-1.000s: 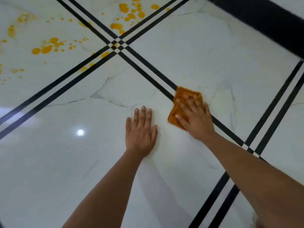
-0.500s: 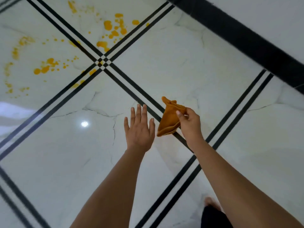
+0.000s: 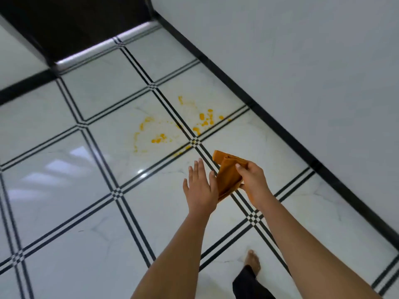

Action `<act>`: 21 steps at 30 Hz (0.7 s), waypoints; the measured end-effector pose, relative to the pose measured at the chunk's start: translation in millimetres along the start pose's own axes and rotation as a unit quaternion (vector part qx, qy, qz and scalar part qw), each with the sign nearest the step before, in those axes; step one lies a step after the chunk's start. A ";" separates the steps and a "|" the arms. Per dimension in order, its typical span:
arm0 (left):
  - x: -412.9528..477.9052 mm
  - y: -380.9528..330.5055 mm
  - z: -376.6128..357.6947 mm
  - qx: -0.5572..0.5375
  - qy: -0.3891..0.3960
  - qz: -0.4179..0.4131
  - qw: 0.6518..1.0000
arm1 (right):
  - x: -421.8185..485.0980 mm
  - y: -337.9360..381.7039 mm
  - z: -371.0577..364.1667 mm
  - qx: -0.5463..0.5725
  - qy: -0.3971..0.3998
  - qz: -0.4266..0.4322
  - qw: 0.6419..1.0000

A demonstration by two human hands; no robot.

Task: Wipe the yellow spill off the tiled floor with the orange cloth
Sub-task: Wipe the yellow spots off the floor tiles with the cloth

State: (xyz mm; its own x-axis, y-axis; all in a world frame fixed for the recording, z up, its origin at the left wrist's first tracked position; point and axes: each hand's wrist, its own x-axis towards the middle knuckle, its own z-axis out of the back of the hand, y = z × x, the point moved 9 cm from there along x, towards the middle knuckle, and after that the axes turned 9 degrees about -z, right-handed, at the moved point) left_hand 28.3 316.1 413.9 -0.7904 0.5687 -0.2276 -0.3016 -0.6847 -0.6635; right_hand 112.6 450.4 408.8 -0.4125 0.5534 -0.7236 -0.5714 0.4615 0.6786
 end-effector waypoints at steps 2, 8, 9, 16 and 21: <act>-8.4 -6.4 53.1 -0.035 -0.021 0.009 0.999 | -40.9 35.6 -26.1 0.026 0.030 0.008 0.999; -38.6 44.6 203.8 -0.161 -0.072 0.025 0.984 | -129.2 92.6 -132.0 -0.010 0.031 0.057 0.998; -41.4 57.2 221.4 -0.172 -0.065 0.021 0.983 | -136.2 97.1 -150.4 -0.008 0.029 0.063 0.998; -25.6 151.3 350.0 -0.201 -0.042 0.039 0.978 | -156.6 143.7 -286.4 -0.059 0.021 0.099 0.993; 22.5 182.5 412.3 -0.215 -0.037 0.031 0.975 | -135.5 181.4 -365.0 -0.051 0.041 0.089 0.994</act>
State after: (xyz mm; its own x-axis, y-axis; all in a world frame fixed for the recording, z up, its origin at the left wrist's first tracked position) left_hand -264.3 16.0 581.5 -0.8409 0.4874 -0.2351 -0.0132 -0.4528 -0.8915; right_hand -194.1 206.0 584.0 -0.5670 0.5595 -0.6045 -0.5515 0.2872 0.7832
